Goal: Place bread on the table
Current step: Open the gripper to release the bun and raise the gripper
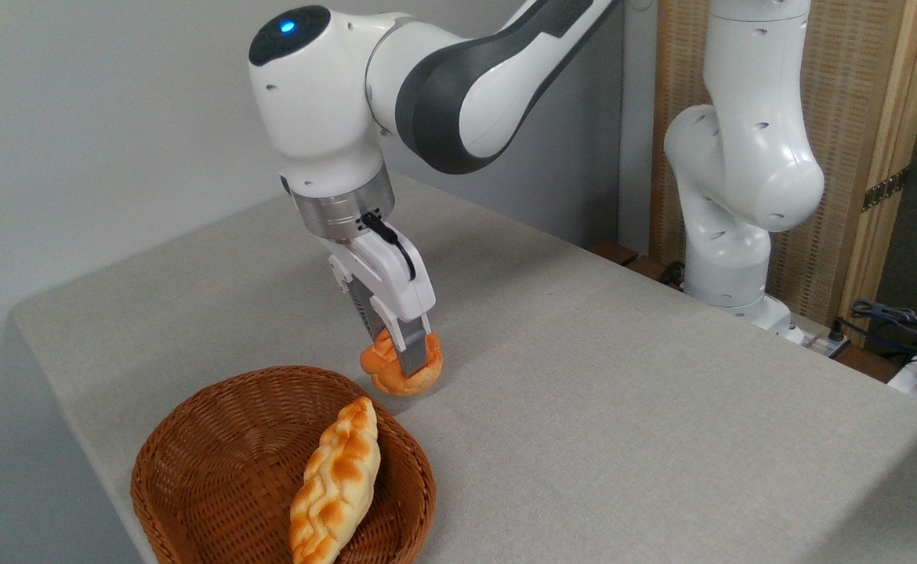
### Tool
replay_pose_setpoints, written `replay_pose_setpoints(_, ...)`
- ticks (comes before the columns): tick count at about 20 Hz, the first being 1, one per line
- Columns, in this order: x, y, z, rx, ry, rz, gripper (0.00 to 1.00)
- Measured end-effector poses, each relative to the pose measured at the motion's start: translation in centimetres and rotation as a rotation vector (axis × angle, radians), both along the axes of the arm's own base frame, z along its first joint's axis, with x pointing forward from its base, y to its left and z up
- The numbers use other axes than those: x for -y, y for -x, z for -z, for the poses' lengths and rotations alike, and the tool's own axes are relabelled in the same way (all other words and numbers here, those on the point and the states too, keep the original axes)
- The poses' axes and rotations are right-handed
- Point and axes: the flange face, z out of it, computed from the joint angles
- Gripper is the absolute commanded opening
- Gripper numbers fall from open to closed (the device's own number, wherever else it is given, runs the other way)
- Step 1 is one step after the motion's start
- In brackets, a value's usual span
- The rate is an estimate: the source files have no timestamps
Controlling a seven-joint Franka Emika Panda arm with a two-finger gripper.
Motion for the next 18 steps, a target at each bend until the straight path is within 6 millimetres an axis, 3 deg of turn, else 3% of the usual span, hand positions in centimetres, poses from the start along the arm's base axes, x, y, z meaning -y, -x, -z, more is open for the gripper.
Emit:
replay_pose_setpoints(10,0.0,-0.4,-1.0,0.022,0.003,0.000,1.00)
replay_pose_setpoints(14,-0.3,-1.5,-3.4,0.107,0.012,-0.012,1.00)
replay_pose_setpoints(18,-2.2,-3.0,-5.4,0.231,-0.001,-0.047,1.00)
